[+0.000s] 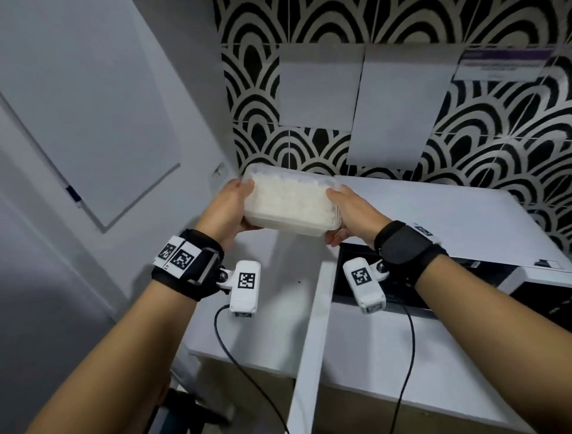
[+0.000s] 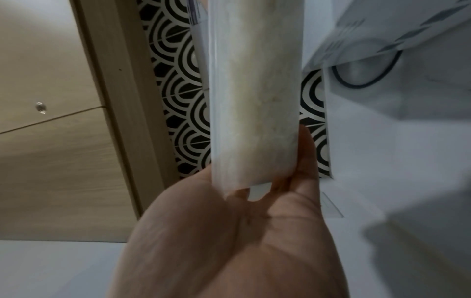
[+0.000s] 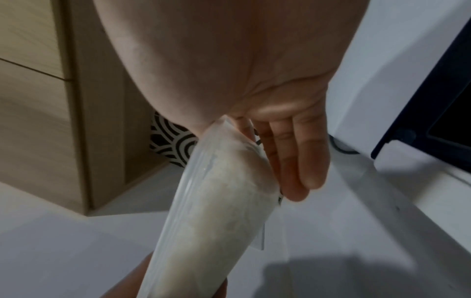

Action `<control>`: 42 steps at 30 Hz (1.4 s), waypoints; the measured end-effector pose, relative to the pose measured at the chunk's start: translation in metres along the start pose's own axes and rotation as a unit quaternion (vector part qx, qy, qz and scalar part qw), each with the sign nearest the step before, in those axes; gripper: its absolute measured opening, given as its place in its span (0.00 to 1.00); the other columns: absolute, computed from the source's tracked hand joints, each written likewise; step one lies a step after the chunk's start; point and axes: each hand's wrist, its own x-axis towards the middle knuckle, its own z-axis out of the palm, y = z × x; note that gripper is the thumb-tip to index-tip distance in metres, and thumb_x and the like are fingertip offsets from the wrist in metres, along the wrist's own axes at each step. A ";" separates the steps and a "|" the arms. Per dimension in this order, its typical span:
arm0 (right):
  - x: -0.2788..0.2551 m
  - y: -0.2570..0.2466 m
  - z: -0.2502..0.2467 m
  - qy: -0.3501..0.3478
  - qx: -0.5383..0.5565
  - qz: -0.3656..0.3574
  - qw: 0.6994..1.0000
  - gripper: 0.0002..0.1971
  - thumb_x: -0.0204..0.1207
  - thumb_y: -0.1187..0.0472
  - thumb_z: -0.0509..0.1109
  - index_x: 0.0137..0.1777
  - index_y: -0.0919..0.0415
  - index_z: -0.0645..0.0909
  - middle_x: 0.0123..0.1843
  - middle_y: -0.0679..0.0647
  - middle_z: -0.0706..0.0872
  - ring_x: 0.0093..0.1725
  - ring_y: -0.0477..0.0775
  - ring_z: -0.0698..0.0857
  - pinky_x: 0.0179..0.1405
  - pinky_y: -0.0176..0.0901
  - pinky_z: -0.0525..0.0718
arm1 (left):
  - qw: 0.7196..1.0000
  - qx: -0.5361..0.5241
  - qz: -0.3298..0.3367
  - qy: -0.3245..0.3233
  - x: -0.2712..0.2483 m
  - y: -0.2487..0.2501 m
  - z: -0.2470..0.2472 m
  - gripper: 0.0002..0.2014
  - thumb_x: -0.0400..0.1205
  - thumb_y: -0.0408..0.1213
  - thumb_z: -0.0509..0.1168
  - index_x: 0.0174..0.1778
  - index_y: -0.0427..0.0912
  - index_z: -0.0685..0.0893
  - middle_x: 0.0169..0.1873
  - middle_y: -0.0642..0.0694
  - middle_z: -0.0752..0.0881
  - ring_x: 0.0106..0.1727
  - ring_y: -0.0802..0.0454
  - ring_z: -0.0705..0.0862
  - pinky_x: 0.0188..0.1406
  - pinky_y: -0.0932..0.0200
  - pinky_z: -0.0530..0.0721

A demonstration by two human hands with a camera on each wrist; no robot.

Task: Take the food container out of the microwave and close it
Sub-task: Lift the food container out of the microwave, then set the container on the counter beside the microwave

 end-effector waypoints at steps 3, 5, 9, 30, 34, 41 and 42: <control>0.022 0.002 0.016 -0.007 0.003 0.029 1.000 0.21 0.87 0.46 0.52 0.74 0.56 0.67 0.56 0.70 0.86 0.35 0.65 0.88 0.33 0.53 0.90 | 1.000 0.009 0.008 0.006 0.027 -0.012 -0.018 0.17 0.86 0.44 0.58 0.69 0.45 0.80 0.65 0.39 0.86 0.63 0.38 0.86 0.50 0.37 0.92; 0.033 0.003 0.022 -0.014 0.011 0.040 0.999 0.20 0.87 0.47 0.54 0.75 0.55 0.66 0.59 0.68 0.86 0.41 0.70 0.90 0.43 0.61 0.90 | 1.000 0.007 0.007 0.006 0.044 -0.022 -0.026 0.17 0.85 0.45 0.58 0.67 0.47 0.81 0.64 0.41 0.87 0.63 0.39 0.87 0.53 0.36 0.91; 0.052 0.001 0.028 -0.016 -0.067 0.056 0.996 0.20 0.87 0.47 0.55 0.73 0.57 0.70 0.53 0.63 0.89 0.46 0.70 0.92 0.49 0.61 0.91 | 1.000 -0.005 -0.014 0.000 0.074 -0.043 -0.040 0.16 0.88 0.46 0.56 0.68 0.48 0.80 0.64 0.43 0.86 0.62 0.42 0.86 0.56 0.38 0.90; 0.112 0.056 0.074 -0.084 -0.490 0.106 0.861 0.25 0.84 0.41 0.55 0.60 0.64 0.79 0.57 0.62 0.85 0.52 0.61 0.84 0.44 0.44 0.75 | 0.992 -0.025 -0.121 0.006 0.125 -0.180 -0.069 0.14 0.88 0.44 0.59 0.66 0.47 0.83 0.58 0.38 0.87 0.55 0.39 0.86 0.39 0.50 0.86; 0.127 0.058 0.085 -0.076 -0.460 0.148 0.872 0.19 0.82 0.42 0.60 0.50 0.61 0.74 0.43 0.55 0.82 0.42 0.60 0.85 0.28 0.40 0.74 | 0.992 -0.020 -0.120 0.017 0.123 -0.193 -0.075 0.18 0.84 0.45 0.60 0.67 0.45 0.83 0.60 0.36 0.87 0.54 0.38 0.86 0.42 0.46 0.87; 0.146 0.072 0.112 -0.070 -0.526 0.174 0.830 0.20 0.79 0.46 0.62 0.59 0.61 0.81 0.59 0.64 0.86 0.55 0.64 0.85 0.51 0.45 0.79 | 0.991 0.033 -0.126 0.017 0.122 -0.215 -0.083 0.17 0.87 0.45 0.58 0.69 0.47 0.81 0.61 0.40 0.85 0.56 0.41 0.85 0.46 0.45 0.91; 0.148 0.078 0.117 -0.070 -0.531 0.184 0.824 0.23 0.79 0.46 0.62 0.64 0.62 0.81 0.64 0.63 0.85 0.59 0.64 0.85 0.56 0.47 0.80 | 0.991 0.041 -0.126 0.014 0.121 -0.219 -0.082 0.17 0.88 0.44 0.57 0.71 0.46 0.80 0.61 0.41 0.84 0.57 0.42 0.85 0.42 0.48 0.90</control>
